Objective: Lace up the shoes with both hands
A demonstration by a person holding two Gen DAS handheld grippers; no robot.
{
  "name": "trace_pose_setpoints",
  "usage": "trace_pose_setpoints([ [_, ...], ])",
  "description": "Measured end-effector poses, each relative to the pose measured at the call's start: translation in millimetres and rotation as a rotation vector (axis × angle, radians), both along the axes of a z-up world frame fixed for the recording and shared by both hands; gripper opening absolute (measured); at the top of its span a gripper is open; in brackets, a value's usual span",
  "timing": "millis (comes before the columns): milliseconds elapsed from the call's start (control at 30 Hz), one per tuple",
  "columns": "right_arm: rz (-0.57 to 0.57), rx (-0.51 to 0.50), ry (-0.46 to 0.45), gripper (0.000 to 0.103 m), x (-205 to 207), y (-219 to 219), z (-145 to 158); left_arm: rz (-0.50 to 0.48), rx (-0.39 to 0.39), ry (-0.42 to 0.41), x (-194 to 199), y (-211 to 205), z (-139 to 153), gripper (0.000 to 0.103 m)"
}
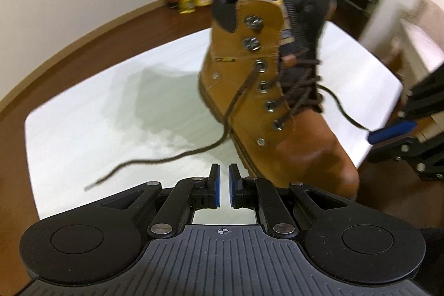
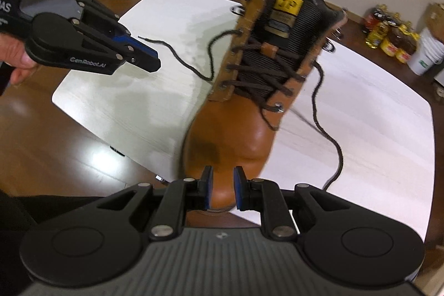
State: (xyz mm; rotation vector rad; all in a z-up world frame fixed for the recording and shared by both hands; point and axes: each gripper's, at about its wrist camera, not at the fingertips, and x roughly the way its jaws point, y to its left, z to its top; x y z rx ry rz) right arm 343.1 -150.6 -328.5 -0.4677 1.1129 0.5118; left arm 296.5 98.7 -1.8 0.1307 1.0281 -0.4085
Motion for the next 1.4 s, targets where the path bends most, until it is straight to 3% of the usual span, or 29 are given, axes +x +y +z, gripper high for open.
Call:
trace_pose_setpoints([
  [233, 0.041, 0.084, 0.053, 0.017, 29.4, -57.9, -11.9, 0.161, 0.048, 0.013, -8.0, -12.7, -5.7, 0.007],
  [400, -0.081, 0.169, 0.077, 0.018, 51.9, -89.2, -26.1, 0.147, 0.075, 0.011, -9.6, -13.3, -11.9, 0.007],
  [667, -0.239, 0.291, 0.014, 0.018, 59.4, -99.1, -42.1, 0.105, 0.079, -0.056, -5.4, -3.5, -22.5, 0.007],
  [933, -0.344, 0.432, -0.154, 0.018, 45.8, -121.6, -38.6, 0.019, 0.015, -0.243, -19.3, -9.3, -40.2, 0.007],
  [1100, -0.401, 0.512, -0.300, 0.019, 28.6, -137.5, -55.0, -0.028, 0.000, -0.329, -35.1, -22.3, -62.3, 0.007],
  [1233, -0.453, 0.576, -0.296, 0.029, 23.7, -164.5, -61.8, -0.048, 0.024, -0.412, -48.1, -34.6, -78.9, 0.002],
  [1400, -0.488, 0.644, -0.209, 0.029, 27.5, -203.9, -73.2, -0.005, 0.068, -0.513, -67.8, -48.1, -90.5, 0.000],
])
